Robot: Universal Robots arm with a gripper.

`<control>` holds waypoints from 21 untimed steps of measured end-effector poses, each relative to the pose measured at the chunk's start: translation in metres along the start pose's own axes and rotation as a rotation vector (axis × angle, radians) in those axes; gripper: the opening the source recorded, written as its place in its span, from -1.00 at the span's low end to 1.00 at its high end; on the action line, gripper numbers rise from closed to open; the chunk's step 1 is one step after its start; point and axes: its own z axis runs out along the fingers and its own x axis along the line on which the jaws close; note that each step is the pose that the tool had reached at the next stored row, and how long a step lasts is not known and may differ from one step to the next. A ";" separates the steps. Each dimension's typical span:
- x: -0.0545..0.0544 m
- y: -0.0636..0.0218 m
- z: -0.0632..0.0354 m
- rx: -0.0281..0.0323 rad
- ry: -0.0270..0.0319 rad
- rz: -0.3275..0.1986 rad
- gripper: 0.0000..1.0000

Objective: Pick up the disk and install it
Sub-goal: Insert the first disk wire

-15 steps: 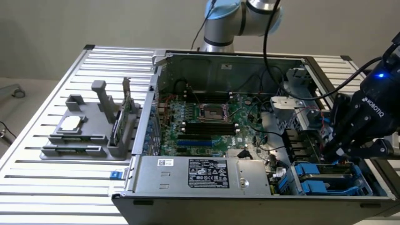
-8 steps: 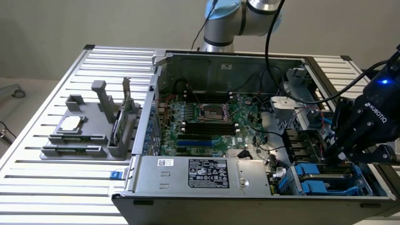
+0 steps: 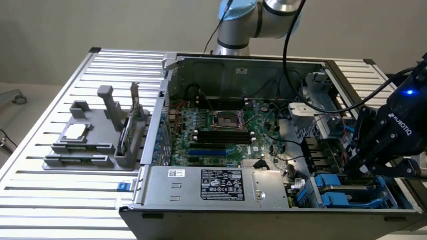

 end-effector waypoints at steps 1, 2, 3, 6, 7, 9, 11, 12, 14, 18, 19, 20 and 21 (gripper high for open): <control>0.000 0.0001 0.0002 0.0001 0.0023 0.000 -0.67; 0.000 0.0003 0.0002 0.0003 0.0043 -0.001 -0.67; 0.000 0.0005 0.0002 0.0003 0.0064 -0.001 -0.67; -0.001 0.0011 0.0006 0.0008 0.0154 -0.003 -0.67; -0.001 0.0013 0.0008 0.0009 0.0182 -0.003 -0.67; -0.003 0.0017 0.0016 0.0012 0.0231 -0.004 -0.67; -0.004 0.0021 0.0024 0.0014 0.0270 -0.005 -0.67; -0.005 0.0023 0.0028 0.0015 0.0288 -0.005 -0.67; -0.007 0.0025 0.0035 0.0017 0.0322 -0.006 -0.67; -0.008 0.0029 0.0047 0.0019 0.0372 -0.006 -0.67; -0.008 0.0030 0.0048 0.0020 0.0384 -0.007 -0.67; -0.009 0.0030 0.0049 0.0020 0.0397 -0.007 -0.67; -0.008 0.0030 0.0050 0.0021 0.0408 -0.007 -0.67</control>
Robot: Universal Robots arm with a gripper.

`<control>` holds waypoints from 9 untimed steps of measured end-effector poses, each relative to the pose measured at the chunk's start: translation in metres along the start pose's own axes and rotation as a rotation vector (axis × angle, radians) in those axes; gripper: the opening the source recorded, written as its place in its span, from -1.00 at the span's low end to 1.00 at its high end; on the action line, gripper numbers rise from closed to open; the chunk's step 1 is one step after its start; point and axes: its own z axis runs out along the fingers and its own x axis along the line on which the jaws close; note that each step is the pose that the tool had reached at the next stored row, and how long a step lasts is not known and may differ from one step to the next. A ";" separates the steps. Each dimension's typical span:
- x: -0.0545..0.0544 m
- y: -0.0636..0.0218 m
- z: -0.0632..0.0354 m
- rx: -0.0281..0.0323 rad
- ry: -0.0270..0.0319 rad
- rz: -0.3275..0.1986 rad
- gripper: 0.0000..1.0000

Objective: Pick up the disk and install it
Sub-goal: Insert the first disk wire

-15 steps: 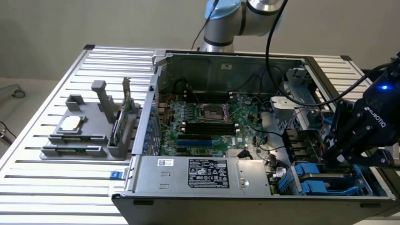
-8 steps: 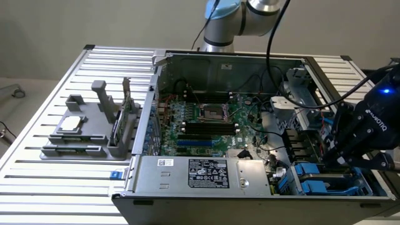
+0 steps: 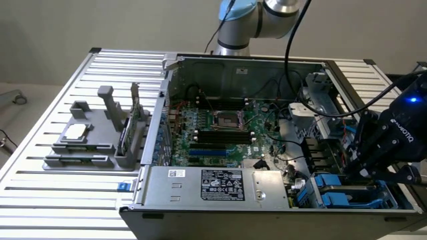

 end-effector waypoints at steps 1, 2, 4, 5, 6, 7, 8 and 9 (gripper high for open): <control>0.000 0.0000 0.0001 0.0001 0.0010 0.000 -0.67; 0.000 0.0000 0.0001 0.0000 0.0016 0.000 -0.67; 0.000 0.0002 0.0004 0.0002 0.0029 -0.001 -0.64; 0.000 0.0001 0.0003 0.0005 0.0030 -0.001 -0.52; 0.000 0.0001 0.0000 0.0007 0.0032 -0.001 -0.52; 0.000 -0.0001 -0.0011 0.0011 0.0029 -0.001 -0.38; -0.001 -0.0005 -0.0029 0.0017 0.0033 -0.001 -0.38; -0.001 -0.0010 -0.0058 0.0021 0.0034 -0.001 -0.38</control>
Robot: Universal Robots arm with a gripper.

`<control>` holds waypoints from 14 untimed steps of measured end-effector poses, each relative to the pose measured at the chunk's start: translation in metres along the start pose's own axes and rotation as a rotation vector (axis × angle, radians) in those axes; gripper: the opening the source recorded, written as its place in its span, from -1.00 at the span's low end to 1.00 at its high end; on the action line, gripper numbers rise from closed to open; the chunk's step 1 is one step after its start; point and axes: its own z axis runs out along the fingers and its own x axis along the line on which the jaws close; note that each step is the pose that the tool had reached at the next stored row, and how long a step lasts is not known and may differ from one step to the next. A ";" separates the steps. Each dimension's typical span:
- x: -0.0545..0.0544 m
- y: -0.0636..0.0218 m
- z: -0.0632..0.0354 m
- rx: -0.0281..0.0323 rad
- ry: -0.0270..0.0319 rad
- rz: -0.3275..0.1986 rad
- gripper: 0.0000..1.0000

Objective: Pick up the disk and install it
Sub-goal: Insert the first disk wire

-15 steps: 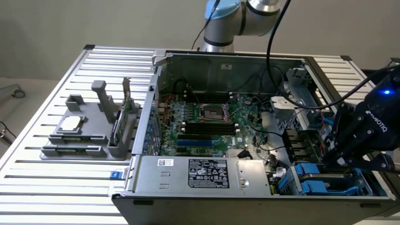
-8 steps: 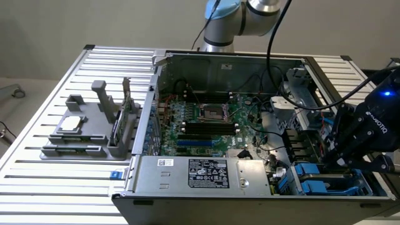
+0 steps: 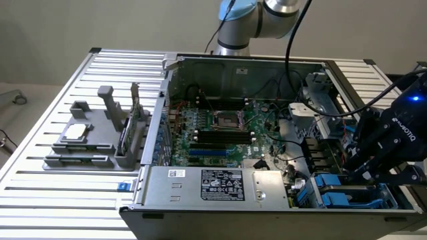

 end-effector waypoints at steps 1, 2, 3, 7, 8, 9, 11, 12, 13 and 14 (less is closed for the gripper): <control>0.000 -0.0006 -0.0035 0.0003 0.0000 0.000 -0.38; 0.000 -0.0012 -0.0073 0.0005 0.0000 0.000 -0.38; 0.000 -0.0019 -0.0109 0.0006 0.0000 0.000 -0.38; -0.002 -0.0082 -0.0181 0.0010 0.0000 0.000 -0.38; -0.002 -0.0118 -0.0179 0.0010 0.0003 0.000 -0.38; -0.003 -0.0157 -0.0178 0.0009 0.0000 0.000 -0.38; -0.003 -0.0229 -0.0172 0.0009 0.0001 0.000 -0.38; -0.004 -0.0268 -0.0169 0.0009 0.0000 0.000 -0.38; -0.004 -0.0311 -0.0166 0.0009 0.0001 0.000 -0.38; -0.005 -0.0355 -0.0164 0.0009 0.0003 0.000 -0.38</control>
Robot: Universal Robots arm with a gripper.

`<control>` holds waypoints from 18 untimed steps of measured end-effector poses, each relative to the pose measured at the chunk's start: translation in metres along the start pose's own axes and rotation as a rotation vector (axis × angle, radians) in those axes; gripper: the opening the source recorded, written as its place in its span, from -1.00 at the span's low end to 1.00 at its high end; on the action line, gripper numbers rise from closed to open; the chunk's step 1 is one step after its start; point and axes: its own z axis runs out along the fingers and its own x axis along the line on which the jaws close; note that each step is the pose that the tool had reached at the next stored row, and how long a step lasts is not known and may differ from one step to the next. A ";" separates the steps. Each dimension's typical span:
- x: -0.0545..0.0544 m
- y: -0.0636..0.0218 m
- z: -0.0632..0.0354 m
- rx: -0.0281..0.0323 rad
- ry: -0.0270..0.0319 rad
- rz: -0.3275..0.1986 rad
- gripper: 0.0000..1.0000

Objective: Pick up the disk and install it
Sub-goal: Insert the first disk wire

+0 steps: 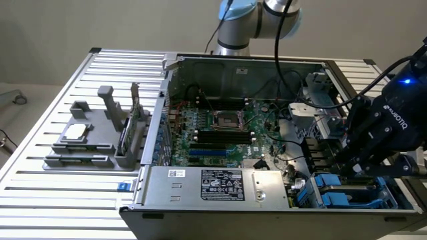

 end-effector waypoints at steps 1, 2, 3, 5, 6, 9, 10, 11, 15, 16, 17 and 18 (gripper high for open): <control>-0.001 -0.0045 -0.0002 0.0000 0.0000 0.000 -0.38; -0.001 -0.0090 -0.0004 0.0000 0.0004 0.000 -0.38; -0.002 -0.0127 -0.0010 0.0000 0.0009 0.000 -0.38; -0.003 -0.0155 -0.0020 0.0000 0.0017 0.000 -0.38; -0.003 -0.0155 -0.0021 0.0002 0.0040 -0.001 -0.38; -0.003 -0.0155 -0.0021 0.0002 0.0040 -0.001 -0.38; -0.003 -0.0155 -0.0021 0.0001 0.0039 -0.001 -0.38; -0.003 -0.0155 -0.0021 0.0001 0.0040 -0.001 -0.38; -0.003 -0.0155 -0.0022 0.0001 0.0039 -0.001 -0.55; -0.003 -0.0155 -0.0022 0.0002 0.0039 -0.001 -0.69; -0.003 -0.0155 -0.0021 0.0002 0.0039 -0.001 -0.79; -0.003 -0.0155 -0.0022 0.0002 0.0038 -0.001 -0.79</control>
